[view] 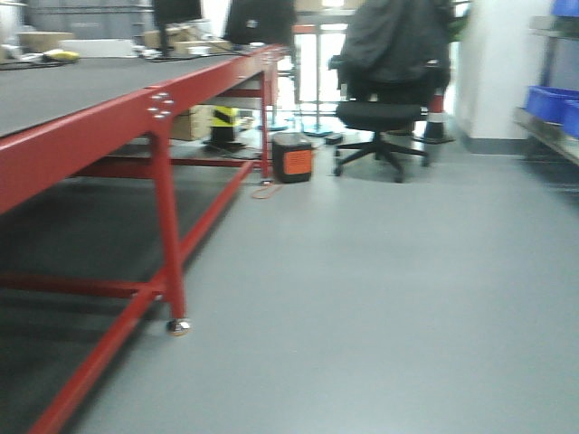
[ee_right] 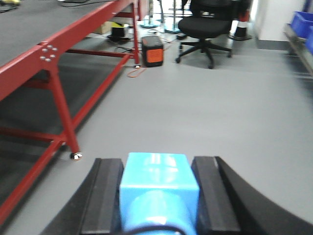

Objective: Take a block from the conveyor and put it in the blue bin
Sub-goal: 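Drive the base away from the conveyor toward the blue bin shelf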

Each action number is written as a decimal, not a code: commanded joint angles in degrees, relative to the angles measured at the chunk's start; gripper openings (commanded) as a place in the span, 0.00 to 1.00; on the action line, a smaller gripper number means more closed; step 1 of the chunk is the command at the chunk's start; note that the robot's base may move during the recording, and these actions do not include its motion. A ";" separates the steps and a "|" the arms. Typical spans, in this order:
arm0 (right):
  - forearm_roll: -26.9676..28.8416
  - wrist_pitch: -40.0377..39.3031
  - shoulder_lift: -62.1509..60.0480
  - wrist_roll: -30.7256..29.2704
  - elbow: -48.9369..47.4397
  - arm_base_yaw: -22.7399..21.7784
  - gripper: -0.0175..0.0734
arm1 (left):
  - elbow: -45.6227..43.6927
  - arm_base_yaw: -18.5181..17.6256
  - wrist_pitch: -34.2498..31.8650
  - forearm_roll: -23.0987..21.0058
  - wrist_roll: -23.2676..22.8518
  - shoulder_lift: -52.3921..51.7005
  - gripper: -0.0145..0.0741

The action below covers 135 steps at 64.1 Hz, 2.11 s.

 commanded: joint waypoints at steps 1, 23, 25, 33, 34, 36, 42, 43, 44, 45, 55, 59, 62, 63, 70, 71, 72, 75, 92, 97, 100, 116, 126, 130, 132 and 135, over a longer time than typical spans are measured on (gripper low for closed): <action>-0.66 -0.98 -0.32 -0.36 -0.40 0.14 0.02 | 0.07 -0.45 -1.13 -0.03 -0.39 -0.34 0.04; -0.66 -0.98 -0.32 -0.36 -0.40 0.14 0.02 | 0.07 -0.45 -1.13 -0.03 -0.39 -0.34 0.04; -0.66 -0.98 -0.32 -0.36 -0.40 0.14 0.02 | 0.07 -0.45 -1.13 -0.03 -0.39 -0.34 0.04; -0.66 -0.98 -0.32 -0.36 -0.40 0.14 0.02 | 0.07 -0.45 -1.13 -0.03 -0.39 -0.34 0.04; -0.66 -0.98 -0.32 -0.36 -0.40 0.14 0.02 | 0.07 -0.45 -1.13 -0.03 -0.39 -0.34 0.04; -0.66 -0.98 -0.32 -0.36 -0.40 0.14 0.02 | 0.07 -0.45 -1.13 -0.03 -0.39 -0.34 0.04; -0.66 -0.98 -0.32 -0.36 -0.40 0.14 0.02 | 0.07 -0.45 -1.13 -0.03 -0.39 -0.34 0.04; -0.66 -0.98 -0.32 -0.36 -0.40 0.14 0.02 | 0.07 -0.45 -1.13 -0.03 -0.39 -0.34 0.04; -0.66 -0.98 -0.32 -0.36 -0.40 0.14 0.02 | 0.07 -0.45 -1.13 -0.03 -0.39 -0.34 0.04; -0.66 -0.98 -0.32 -0.36 -0.40 0.14 0.02 | 0.07 -0.45 -1.13 -0.03 -0.39 -0.34 0.04; -0.66 -0.98 -0.32 -0.36 -0.40 0.14 0.02 | 0.07 -0.45 -1.13 -0.03 -0.39 -0.34 0.04; -0.66 -0.98 -0.32 -0.36 -0.40 0.14 0.02 | 0.07 -0.45 -1.13 -0.03 -0.39 -0.34 0.04; -0.66 -0.98 -0.32 -0.36 -0.40 0.14 0.02 | 0.07 -0.45 -1.13 -0.03 -0.39 -0.34 0.04; -0.66 -0.98 -0.32 -0.36 -0.40 0.14 0.02 | 0.07 -0.45 -1.13 -0.03 -0.39 -0.34 0.04; -0.66 -0.98 -0.32 -0.36 -0.40 0.14 0.02 | 0.07 -0.45 -1.13 -0.03 -0.39 -0.34 0.04; -0.66 -0.98 -0.32 -0.36 -0.40 0.14 0.02 | 0.07 -0.45 -1.13 -0.03 -0.39 -0.34 0.04; -0.66 -0.98 -0.32 -0.36 -0.40 0.14 0.02 | 0.07 -0.45 -1.13 -0.03 -0.39 -0.34 0.04; -0.66 -0.98 -0.32 -0.36 -0.40 0.14 0.02 | 0.07 -0.45 -1.13 -0.03 -0.39 -0.34 0.04; -0.66 -0.98 -0.32 -0.36 -0.40 0.14 0.02 | 0.07 -0.45 -1.13 -0.03 -0.39 -0.34 0.04; -0.66 -0.98 -0.32 -0.36 -0.40 0.14 0.02 | 0.07 -0.45 -1.13 -0.03 -0.39 -0.34 0.04; -0.66 -0.98 -0.32 -0.36 -0.40 0.14 0.02 | 0.07 -0.45 -1.13 -0.03 -0.39 -0.34 0.04; -0.66 -0.98 -0.32 -0.36 -0.40 0.14 0.02 | 0.07 -0.45 -1.13 -0.03 -0.39 -0.34 0.04; -0.66 -0.98 -0.32 -0.36 -0.40 0.14 0.02 | 0.07 -0.45 -1.13 -0.03 -0.39 -0.34 0.04; -0.66 -0.98 -0.32 -0.36 -0.40 0.14 0.02 | 0.07 -0.45 -1.13 -0.03 -0.39 -0.34 0.04; -0.66 -0.98 -0.32 -0.36 -0.40 0.14 0.02 | 0.07 -0.45 -1.13 -0.03 -0.39 -0.34 0.04; -0.66 -0.98 -0.32 -0.36 -0.40 0.14 0.02 | 0.07 -0.45 -1.13 -0.03 -0.39 -0.34 0.04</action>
